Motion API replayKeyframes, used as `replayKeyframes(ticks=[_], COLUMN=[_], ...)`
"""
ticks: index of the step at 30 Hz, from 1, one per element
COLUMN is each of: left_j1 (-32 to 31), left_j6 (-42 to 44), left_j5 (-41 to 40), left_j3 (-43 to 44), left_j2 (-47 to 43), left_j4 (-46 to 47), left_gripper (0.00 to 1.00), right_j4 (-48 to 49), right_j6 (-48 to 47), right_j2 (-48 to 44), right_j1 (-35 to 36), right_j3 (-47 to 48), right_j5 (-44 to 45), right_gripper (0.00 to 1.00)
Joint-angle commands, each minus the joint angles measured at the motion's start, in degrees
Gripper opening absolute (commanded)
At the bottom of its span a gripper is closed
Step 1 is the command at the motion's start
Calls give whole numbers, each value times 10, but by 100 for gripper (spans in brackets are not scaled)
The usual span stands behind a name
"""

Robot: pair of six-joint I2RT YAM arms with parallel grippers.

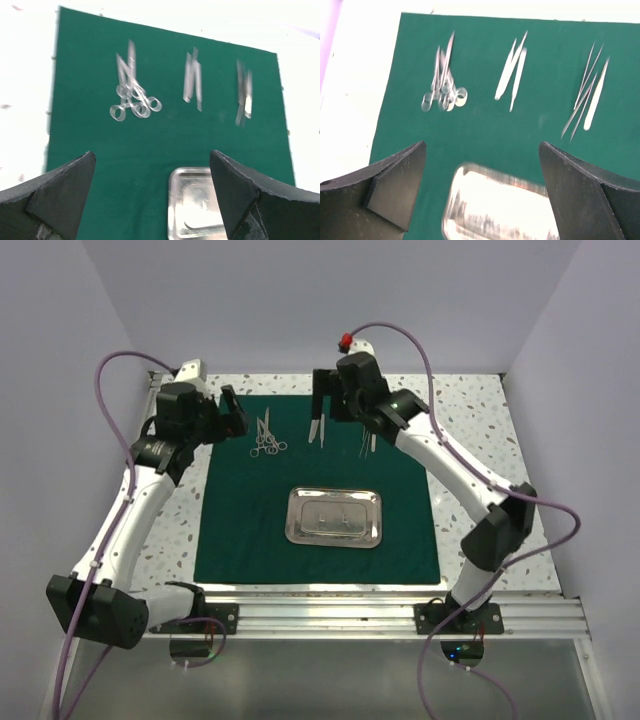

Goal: Open and lay out the surgical kit
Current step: Reset both arms

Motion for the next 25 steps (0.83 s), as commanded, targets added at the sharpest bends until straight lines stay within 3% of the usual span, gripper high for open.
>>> replayKeyframes(ticks=[1,3,6,9,18,25], left_j1=[2,-11,-25,-44,-89,-112], left_j6=[-58,-52,-32,-27,-23,-23], left_j5=[139,118,23,-47,-140,-190], left_j3=[-77,-91,-75,-61,45,80], left_j2=[-22,-44,-36,-26,-6,-28], left_j4=[114,128,84,36,-69,-126], left_gripper=[100,100,100,98,96,98], right_j4=[-84,-18,96,118,-119,-74], right_j6=[15,16,31,29,87,56], right_j2=[-77,-189,-362,-478,-543,-634], right_j1=[-6,-5,-3,-2,-2,-3], right_j3=[-125,-237,-387,-462,-420,-471], right_j5=[-43,-64,-52,-4,81,13], right_gripper=[98,98,98,98,98,98])
